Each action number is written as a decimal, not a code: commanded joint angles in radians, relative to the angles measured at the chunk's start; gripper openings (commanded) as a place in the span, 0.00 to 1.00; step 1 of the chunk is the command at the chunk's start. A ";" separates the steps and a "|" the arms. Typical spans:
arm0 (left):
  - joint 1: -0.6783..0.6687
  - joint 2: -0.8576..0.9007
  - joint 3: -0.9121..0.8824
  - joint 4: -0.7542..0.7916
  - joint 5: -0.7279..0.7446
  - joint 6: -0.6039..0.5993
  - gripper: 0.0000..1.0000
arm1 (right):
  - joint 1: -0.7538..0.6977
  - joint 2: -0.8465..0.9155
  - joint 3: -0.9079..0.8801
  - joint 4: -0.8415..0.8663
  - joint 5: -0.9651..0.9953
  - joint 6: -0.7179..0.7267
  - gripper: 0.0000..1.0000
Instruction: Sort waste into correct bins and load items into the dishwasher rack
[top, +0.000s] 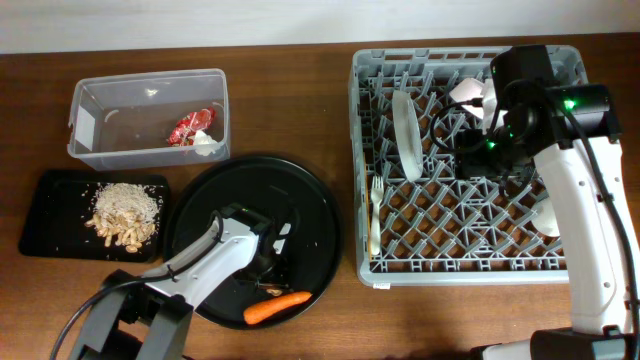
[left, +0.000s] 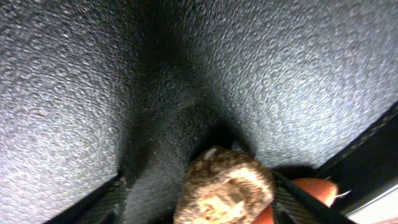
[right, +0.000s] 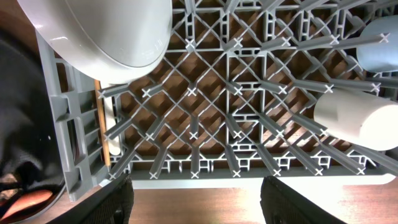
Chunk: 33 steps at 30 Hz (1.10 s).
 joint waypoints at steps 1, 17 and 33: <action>-0.002 0.018 -0.005 0.012 -0.010 0.006 0.49 | -0.005 0.004 0.000 0.000 -0.006 0.001 0.68; 0.287 0.016 0.284 -0.138 -0.129 0.005 0.05 | -0.005 0.004 0.000 -0.002 -0.006 0.001 0.68; 0.966 0.026 0.338 0.029 -0.129 -0.025 0.28 | -0.005 0.004 0.000 -0.004 -0.006 0.001 0.68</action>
